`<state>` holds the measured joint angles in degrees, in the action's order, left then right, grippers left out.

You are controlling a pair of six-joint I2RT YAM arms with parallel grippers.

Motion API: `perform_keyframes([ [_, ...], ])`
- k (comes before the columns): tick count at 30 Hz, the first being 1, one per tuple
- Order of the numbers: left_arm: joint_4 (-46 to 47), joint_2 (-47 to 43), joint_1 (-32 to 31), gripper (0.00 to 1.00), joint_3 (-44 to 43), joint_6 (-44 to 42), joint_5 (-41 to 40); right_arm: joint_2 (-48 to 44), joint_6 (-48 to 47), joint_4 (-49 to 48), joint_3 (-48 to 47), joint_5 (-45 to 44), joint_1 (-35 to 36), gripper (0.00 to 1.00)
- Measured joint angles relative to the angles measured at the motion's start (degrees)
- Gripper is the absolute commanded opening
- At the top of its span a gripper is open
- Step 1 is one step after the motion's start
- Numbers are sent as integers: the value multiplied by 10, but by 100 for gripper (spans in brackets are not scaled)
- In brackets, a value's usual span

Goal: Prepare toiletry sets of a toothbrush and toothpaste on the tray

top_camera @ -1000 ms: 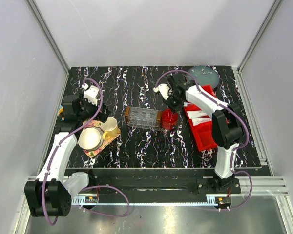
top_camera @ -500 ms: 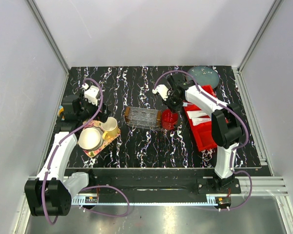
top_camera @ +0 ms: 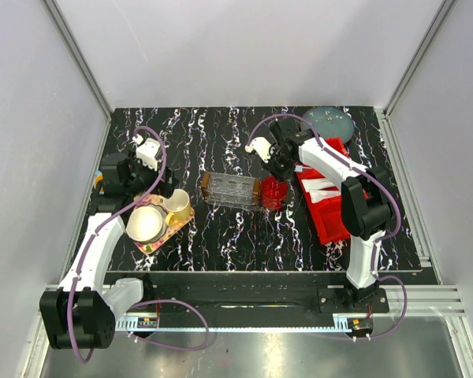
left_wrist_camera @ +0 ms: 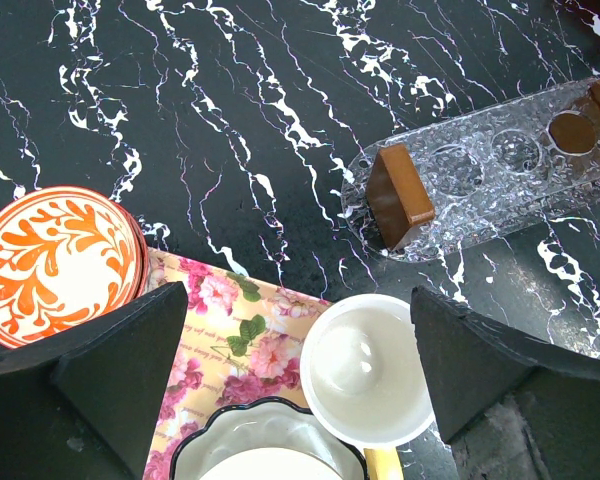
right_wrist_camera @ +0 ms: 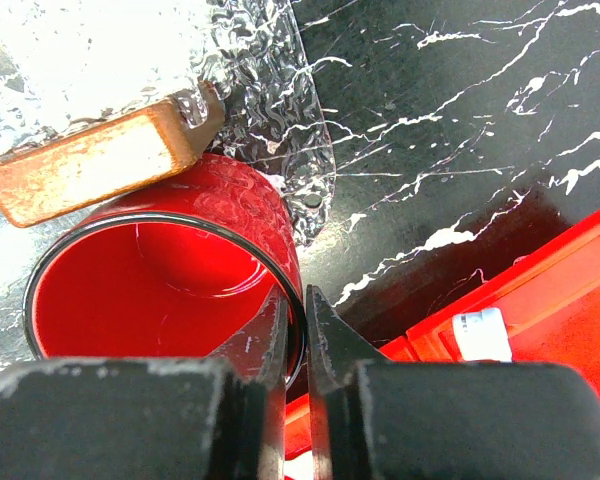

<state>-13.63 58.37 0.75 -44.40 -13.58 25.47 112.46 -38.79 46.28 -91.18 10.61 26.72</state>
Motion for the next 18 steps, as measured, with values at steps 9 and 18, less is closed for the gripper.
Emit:
perform_keyframes([
  [9,0,0,0,99,0,0,0,1,-2,0,-2,0,0,5],
  [18,0,0,0,99,0,0,0,5,-3,-8,-5,0,0,13],
])
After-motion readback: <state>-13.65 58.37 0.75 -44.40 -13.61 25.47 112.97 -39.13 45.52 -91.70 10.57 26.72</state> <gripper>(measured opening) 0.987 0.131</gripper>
